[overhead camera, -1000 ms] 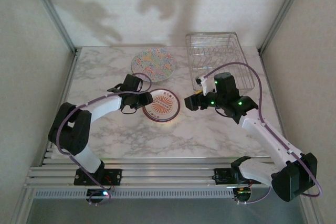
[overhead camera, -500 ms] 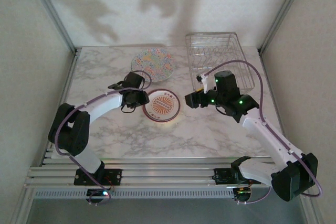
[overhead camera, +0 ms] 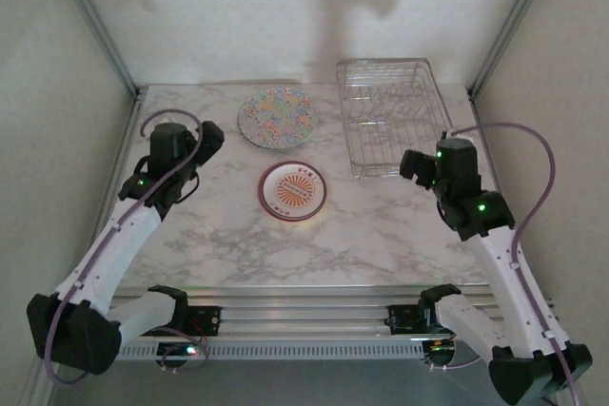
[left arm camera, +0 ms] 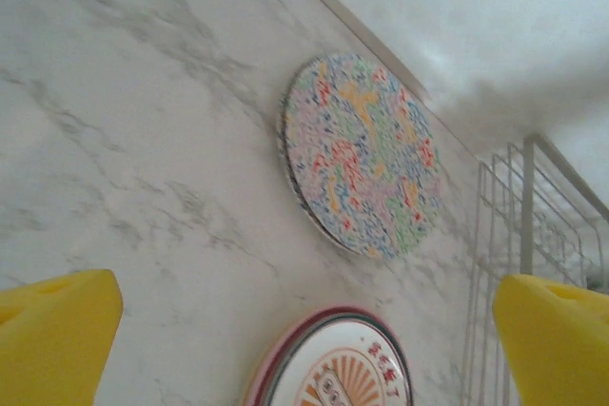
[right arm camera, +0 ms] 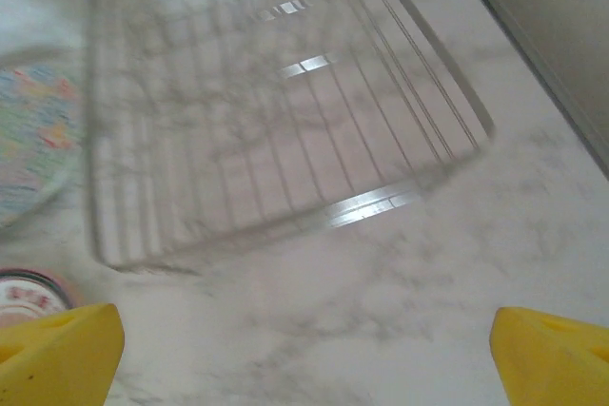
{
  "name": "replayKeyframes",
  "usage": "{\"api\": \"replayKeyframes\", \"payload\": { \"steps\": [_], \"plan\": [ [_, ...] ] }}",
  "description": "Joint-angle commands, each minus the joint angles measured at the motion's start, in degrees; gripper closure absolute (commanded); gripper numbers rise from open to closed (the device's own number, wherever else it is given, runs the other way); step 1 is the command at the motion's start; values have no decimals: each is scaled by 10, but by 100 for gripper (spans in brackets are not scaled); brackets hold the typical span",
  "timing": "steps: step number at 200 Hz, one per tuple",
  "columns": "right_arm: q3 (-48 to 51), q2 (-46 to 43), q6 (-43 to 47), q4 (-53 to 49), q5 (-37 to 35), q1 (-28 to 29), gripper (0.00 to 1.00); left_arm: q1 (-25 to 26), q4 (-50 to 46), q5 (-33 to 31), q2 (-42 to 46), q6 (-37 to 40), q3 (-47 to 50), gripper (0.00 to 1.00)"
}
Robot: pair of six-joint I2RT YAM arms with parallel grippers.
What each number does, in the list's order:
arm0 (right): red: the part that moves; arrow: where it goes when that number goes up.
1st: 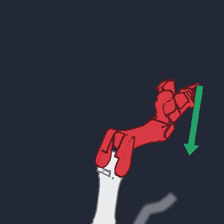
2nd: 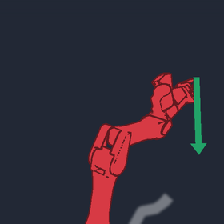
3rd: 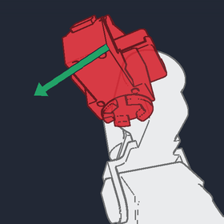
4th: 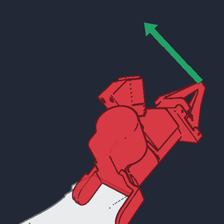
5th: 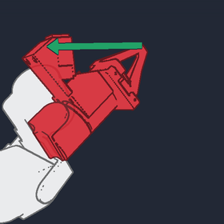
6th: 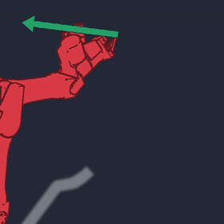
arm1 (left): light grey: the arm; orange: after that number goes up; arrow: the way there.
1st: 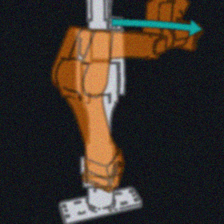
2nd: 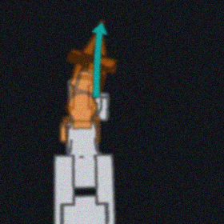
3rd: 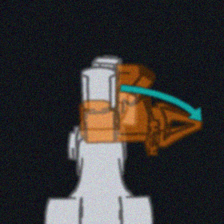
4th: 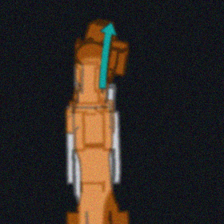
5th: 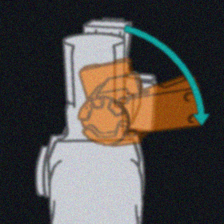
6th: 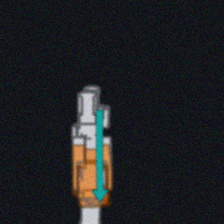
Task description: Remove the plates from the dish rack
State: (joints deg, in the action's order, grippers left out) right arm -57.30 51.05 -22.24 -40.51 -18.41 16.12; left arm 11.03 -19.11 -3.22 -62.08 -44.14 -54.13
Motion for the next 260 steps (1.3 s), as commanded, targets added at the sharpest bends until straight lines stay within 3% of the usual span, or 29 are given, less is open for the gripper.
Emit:
{"api": "replayKeyframes", "payload": {
  "steps": [1, 16, 26, 51, 61, 88, 137, 166, 199, 216, 246, 260],
  "plan": [
    [86, -26, -70, -10, -50, -2, 1, -3, -30, -124, 15, -11, 40, 1],
    [163, -39, -62, 79, -131, -2, 1, -3, -17, -245, 35, -15, 85, 0],
    [234, -50, 3, 200, -155, -3, 1, -4, 56, -271, 60, 35, 138, 0],
    [432, -32, 150, 619, -110, -22, 1, -4, 293, -344, 122, 184, 289, 1],
    [453, 17, 164, 695, -95, -35, 1, -8, 380, -357, 122, 254, 338, 1],
    [414, 142, 184, 720, 5, -66, 1, -46, 493, -279, 41, 337, 374, 0],
    [330, 326, 234, 820, 86, -87, 1, -102, 683, -186, -123, 355, 385, 0],
    [390, 379, 196, 979, 127, -132, 1, -132, 808, -107, -175, 372, 388, 1],
    [410, 372, 211, 1004, 172, -132, 1, -145, 949, -51, -221, 379, 437, 1],
    [406, 374, 208, 1002, 164, -132, 1, -144, 1068, -61, -267, 377, 474, 1],
    [357, 374, 192, 907, 108, -129, 1, -139, 961, -61, -258, 382, 429, 1],
    [359, 376, 196, 913, 102, -126, 1, -138, 976, -60, -262, 383, 434, 1]
  ]
}}
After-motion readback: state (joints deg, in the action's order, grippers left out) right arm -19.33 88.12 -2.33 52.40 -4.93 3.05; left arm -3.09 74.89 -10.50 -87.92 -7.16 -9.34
